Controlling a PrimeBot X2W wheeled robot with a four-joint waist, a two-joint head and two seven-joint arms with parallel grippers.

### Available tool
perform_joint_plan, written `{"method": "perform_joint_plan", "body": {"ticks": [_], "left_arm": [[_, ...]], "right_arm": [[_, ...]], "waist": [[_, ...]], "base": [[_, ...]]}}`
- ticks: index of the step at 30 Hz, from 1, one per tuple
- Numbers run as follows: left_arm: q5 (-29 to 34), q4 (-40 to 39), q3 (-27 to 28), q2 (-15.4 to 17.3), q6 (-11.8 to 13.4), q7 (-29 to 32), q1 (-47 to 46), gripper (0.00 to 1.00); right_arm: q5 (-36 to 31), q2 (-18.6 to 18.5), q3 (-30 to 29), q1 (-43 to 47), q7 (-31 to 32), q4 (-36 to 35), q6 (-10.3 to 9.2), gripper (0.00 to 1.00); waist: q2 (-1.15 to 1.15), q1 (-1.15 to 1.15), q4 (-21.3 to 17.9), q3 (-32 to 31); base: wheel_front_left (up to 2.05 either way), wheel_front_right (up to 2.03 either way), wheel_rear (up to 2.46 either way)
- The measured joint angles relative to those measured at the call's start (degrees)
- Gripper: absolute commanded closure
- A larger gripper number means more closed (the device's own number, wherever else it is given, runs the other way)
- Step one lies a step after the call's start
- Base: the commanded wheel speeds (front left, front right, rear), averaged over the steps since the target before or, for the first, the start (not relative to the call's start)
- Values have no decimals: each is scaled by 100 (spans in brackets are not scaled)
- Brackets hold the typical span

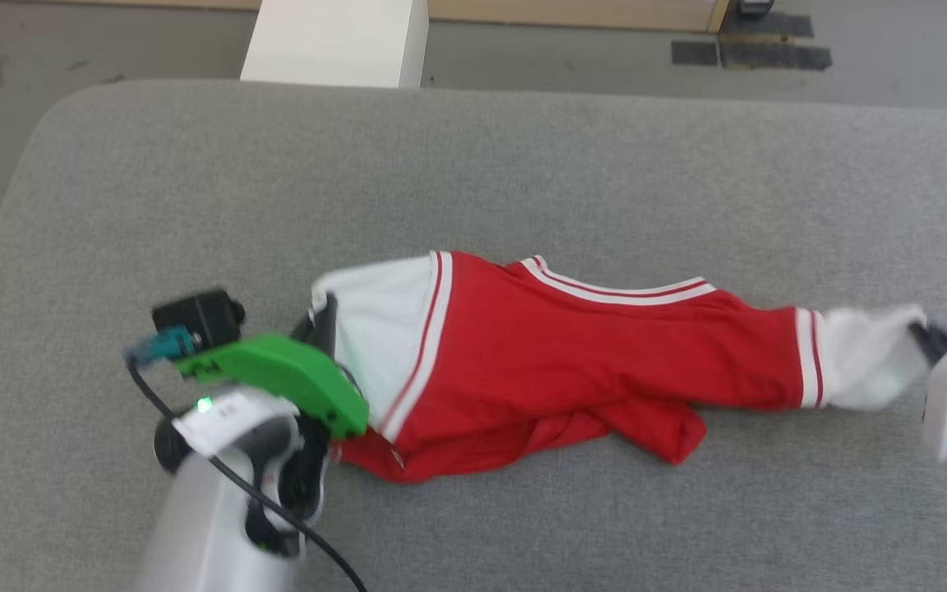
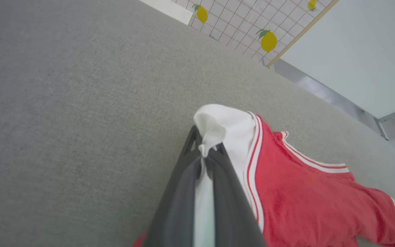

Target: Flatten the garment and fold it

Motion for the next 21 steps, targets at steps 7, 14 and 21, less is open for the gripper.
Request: {"method": "perform_joint_plan", "body": {"ticks": [7,14,21], "left_arm": [[-338,98,204,103,-453,-33,-1290,100],[-502,465,386,268,-713,-152,-2654,100],[-448,711,449,468,-827,-296,-3546,100]], "right_arm": [[243,-234,87,-1186,-431,-172,1,100],[456,-394,234,-2454,-481,-179,1,100],[553,-394,229,-3264,-627,-164,1,100]], "waist": [[0,0,-55,-442],[0,0,-110,-906],[0,0,-186,-1230]], "base": [[0,0,0],[0,0,0],[0,0,0]]}}
